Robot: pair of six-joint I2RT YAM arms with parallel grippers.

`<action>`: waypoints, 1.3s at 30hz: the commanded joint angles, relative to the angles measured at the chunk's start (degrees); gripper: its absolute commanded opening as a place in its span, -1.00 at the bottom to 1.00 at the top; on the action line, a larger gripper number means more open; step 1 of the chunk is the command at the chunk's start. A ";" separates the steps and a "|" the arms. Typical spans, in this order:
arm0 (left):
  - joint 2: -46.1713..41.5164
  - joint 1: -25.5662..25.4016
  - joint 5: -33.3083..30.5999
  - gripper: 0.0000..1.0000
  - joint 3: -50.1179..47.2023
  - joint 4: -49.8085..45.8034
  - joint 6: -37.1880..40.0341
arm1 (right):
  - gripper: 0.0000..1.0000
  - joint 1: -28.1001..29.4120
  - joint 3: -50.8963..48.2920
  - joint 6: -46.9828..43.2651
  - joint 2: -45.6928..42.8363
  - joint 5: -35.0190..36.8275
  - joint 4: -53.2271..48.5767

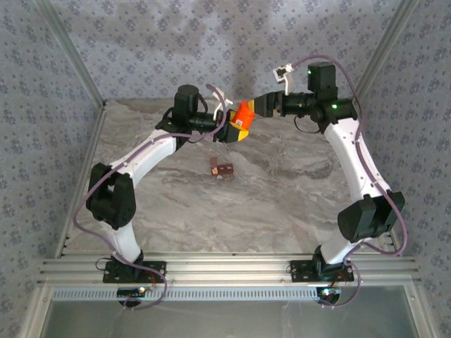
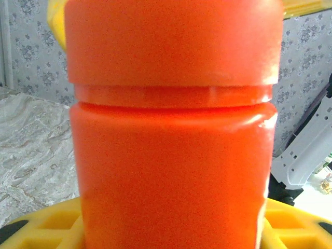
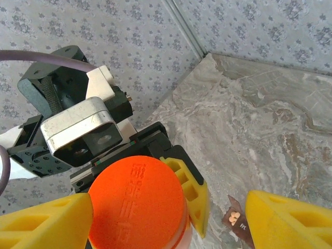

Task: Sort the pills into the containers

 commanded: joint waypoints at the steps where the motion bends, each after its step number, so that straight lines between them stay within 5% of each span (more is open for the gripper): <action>1: 0.34 -0.57 2.28 -1.00 1.59 -0.08 1.18 | 0.55 1.11 2.48 -1.20 1.40 0.26 -1.28; 8: 0.49 -0.83 1.95 -1.00 1.61 -0.09 1.19 | 0.29 2.29 3.49 -1.28 2.48 0.51 -2.94; 12: 0.58 -1.00 1.94 -1.00 1.65 -0.04 1.23 | 0.48 2.52 3.11 -2.11 2.30 0.33 -3.90; 17: 0.67 -0.93 1.87 -1.00 1.75 0.01 1.21 | 0.46 2.93 1.50 -2.44 1.45 0.01 -3.80; 28: 0.71 -1.01 1.25 -1.00 2.01 0.26 1.20 | -0.01 3.67 -0.13 -1.83 0.46 -0.55 -3.30; 39: 0.32 -1.00 -0.18 -1.00 1.58 1.18 0.82 | -0.28 4.71 -0.73 0.55 0.28 2.75 -2.52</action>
